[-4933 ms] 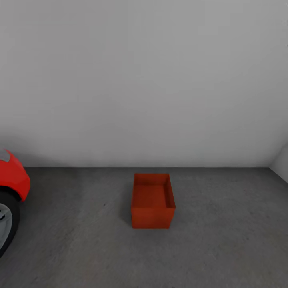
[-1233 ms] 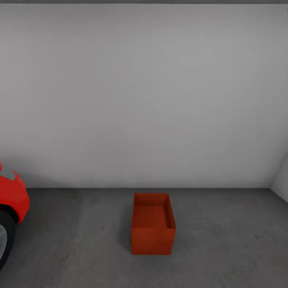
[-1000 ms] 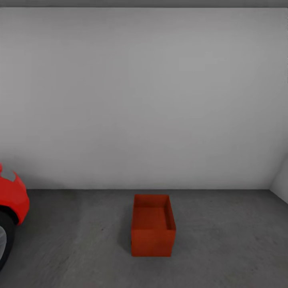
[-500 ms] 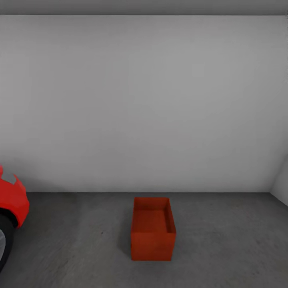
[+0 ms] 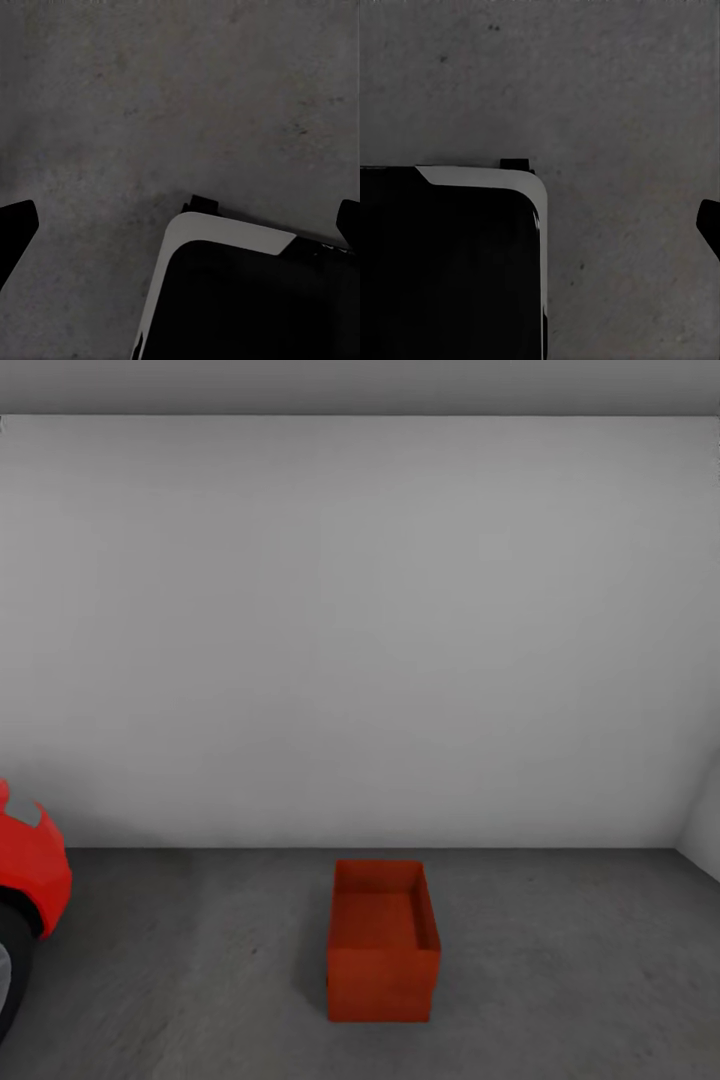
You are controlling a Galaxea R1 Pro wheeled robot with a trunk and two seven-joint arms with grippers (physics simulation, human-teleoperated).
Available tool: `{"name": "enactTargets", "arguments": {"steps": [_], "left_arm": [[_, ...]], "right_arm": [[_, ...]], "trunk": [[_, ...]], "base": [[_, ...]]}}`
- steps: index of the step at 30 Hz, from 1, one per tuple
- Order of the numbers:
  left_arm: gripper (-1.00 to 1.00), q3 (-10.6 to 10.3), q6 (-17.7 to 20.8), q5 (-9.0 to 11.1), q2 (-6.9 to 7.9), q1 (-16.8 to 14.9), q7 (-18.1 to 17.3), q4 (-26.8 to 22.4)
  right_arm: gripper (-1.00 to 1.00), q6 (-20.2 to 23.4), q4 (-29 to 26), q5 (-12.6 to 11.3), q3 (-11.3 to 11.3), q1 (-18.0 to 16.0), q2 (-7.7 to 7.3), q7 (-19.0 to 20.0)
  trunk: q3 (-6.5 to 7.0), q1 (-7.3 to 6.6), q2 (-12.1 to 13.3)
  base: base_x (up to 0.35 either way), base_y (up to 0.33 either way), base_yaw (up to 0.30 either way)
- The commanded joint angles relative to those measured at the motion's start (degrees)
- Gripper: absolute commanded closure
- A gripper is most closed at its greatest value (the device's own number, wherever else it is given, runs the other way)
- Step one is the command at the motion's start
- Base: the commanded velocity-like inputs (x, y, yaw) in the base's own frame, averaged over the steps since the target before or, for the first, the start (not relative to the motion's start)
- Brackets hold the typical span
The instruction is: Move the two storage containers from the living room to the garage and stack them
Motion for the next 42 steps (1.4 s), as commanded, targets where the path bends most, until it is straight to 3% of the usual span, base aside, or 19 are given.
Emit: {"name": "enactTargets", "arguments": {"steps": [1, 10, 42], "left_arm": [[-1.0, -0.34, -0.16, 0.39, 0.0, -0.04, 0.11, 0.03], [-1.0, -0.37, -0.16, 0.39, 0.0, -0.04, 0.11, 0.03], [-1.0, -0.34, -0.16, 0.39, 0.0, -0.04, 0.11, 0.03]], "right_arm": [[-1.0, -0.34, 0.19, -0.46, 0.49, -0.1, 0.02, -0.04], [-1.0, -0.13, 0.16, -0.47, 0.49, -0.14, 0.02, -0.09], [-1.0, 0.22, 0.02, -0.3, 0.66, -0.15, -0.36, -0.65]], "trunk": [[0.0, 0.01, -0.07], [0.58, 0.01, -0.07], [0.61, 0.01, -0.07]], "base": [[0.0, 0.0, 0.0], [0.0, 0.0, 0.0], [0.0, 0.0, 0.0]]}}
